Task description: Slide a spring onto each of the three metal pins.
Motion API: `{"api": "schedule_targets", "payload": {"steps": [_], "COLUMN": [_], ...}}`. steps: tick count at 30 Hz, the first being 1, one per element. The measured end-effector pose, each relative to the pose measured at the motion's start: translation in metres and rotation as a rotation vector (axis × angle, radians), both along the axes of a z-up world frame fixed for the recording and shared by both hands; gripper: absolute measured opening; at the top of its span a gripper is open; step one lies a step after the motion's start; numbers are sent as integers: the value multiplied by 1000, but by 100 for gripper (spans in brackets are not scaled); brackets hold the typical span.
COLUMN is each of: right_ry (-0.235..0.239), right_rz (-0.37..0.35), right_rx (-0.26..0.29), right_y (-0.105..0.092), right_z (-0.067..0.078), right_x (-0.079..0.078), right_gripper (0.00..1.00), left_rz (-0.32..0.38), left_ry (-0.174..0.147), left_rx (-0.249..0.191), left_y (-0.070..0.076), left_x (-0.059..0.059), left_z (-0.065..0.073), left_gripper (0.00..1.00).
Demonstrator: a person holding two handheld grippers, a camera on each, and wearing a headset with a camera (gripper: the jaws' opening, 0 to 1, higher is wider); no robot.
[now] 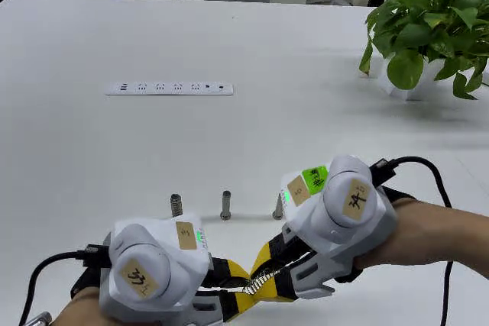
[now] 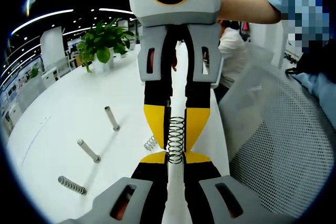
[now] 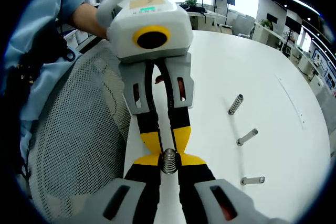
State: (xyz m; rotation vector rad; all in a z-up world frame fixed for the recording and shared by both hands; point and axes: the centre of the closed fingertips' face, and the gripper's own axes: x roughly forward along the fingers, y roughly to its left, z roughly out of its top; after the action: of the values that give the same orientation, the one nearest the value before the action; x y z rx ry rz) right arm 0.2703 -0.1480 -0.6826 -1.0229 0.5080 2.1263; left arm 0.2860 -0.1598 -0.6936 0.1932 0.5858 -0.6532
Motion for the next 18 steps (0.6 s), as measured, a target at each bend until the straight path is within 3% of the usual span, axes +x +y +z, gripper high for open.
{"api": "schedule_targets", "payload": {"steps": [18], "right_ry": [6], "right_rz": [-22], "right_rx": [-14], "right_y": [1], "right_z": [-2], "right_x": [2], "right_gripper": [12], "left_rz": [19], "left_ry": [0], "left_rx": [-8], "left_y": [1], "left_x": [0], "left_z": [-1], "left_gripper": [10]}}
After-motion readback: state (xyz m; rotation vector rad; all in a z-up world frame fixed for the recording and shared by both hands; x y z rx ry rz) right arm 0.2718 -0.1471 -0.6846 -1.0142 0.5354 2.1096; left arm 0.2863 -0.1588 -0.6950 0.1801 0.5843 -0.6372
